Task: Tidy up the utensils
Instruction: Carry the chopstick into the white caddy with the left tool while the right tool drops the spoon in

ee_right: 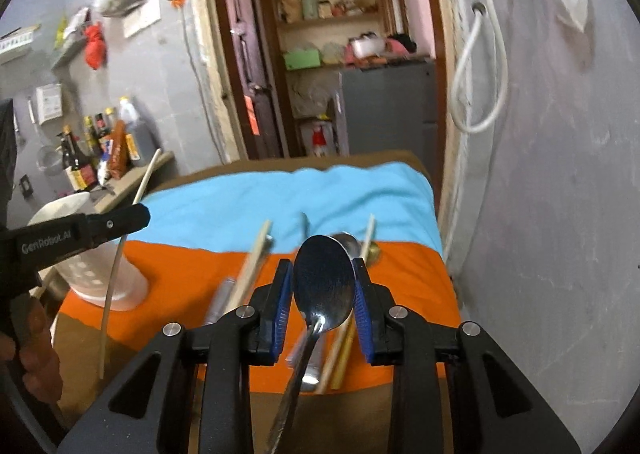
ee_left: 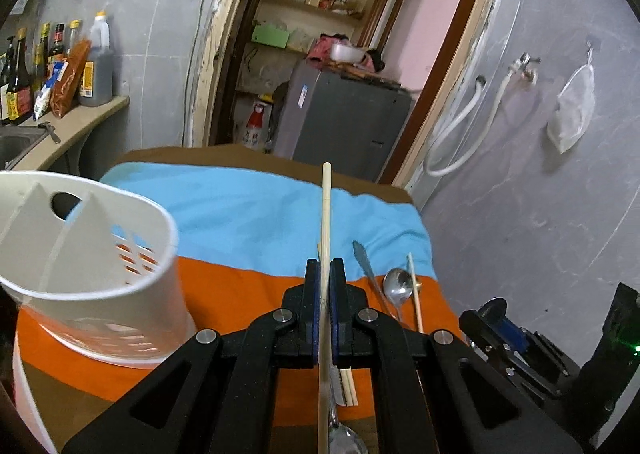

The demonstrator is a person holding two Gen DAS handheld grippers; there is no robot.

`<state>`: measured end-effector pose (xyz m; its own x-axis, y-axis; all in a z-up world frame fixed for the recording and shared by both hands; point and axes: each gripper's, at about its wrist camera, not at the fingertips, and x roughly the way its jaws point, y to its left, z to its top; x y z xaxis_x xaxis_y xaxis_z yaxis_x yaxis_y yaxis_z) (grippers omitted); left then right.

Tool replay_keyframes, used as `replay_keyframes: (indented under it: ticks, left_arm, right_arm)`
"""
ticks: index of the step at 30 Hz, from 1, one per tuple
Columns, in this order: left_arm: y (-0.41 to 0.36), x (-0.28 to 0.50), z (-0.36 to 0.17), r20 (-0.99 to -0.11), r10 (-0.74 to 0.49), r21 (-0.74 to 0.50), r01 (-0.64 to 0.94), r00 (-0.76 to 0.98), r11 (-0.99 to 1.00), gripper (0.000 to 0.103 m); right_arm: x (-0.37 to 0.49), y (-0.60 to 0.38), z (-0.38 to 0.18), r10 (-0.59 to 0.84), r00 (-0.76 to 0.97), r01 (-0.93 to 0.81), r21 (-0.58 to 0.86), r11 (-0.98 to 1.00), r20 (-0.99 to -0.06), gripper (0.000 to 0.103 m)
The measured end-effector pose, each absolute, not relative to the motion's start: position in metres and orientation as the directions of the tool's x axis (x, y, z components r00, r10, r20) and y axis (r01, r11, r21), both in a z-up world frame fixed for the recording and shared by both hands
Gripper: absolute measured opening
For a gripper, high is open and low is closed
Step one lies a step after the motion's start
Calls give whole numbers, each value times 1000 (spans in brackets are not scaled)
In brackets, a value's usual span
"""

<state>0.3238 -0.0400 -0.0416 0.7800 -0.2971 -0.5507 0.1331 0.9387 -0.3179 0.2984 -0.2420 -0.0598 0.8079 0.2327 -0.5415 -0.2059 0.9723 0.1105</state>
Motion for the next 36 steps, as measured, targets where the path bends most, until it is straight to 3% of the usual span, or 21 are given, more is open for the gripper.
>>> replay_keyframes:
  ticks: [4, 5, 10, 16, 19, 21, 24, 30, 31, 33, 36]
  left_arm:
    - [-17, 310, -20, -504, -321, -353, 148, 802, 924, 3]
    - [-10, 307, -12, -492, -324, -359, 151, 808, 921, 3]
    - [37, 299, 22, -437, -312, -393, 133, 844, 910, 3]
    - [76, 288, 21, -436, -306, -399, 123, 846, 909, 3]
    - [77, 280, 10, -443, -319, -405, 131, 838, 905, 3]
    - [74, 275, 2, -451, -326, -407, 134, 831, 904, 3]
    - [67, 270, -7, -460, -331, -399, 140, 824, 906, 3]
    - [60, 266, -17, -484, -321, -382, 134, 814, 914, 3]
    - [60, 265, -18, -487, -319, -383, 129, 813, 914, 3]
    - [62, 265, -19, -491, -311, -383, 119, 814, 916, 3]
    - [66, 264, -18, -487, -298, -387, 104, 821, 916, 3]
  right_arm:
    - [291, -225, -40, 242, 830, -224, 97, 970, -503, 24]
    - [290, -219, -33, 249, 835, -233, 95, 968, -490, 5]
    - [292, -186, -9, 286, 845, -287, 68, 955, -452, 4]
    - [310, -174, -33, 301, 793, -282, 119, 952, -529, 4]
    - [317, -176, -57, 335, 723, -281, 187, 941, -604, 9]
    - [318, -173, -74, 385, 665, -283, 260, 923, -640, 26]
    - [318, -163, -90, 425, 612, -309, 294, 905, -667, 27]
    - [338, -150, -117, 468, 501, -341, 330, 880, -728, 26]
    - [340, -148, -121, 475, 484, -343, 340, 876, -735, 23]
    - [341, -148, -128, 490, 462, -340, 362, 868, -740, 8]
    - [337, -153, -127, 506, 478, -339, 380, 860, -718, 6]
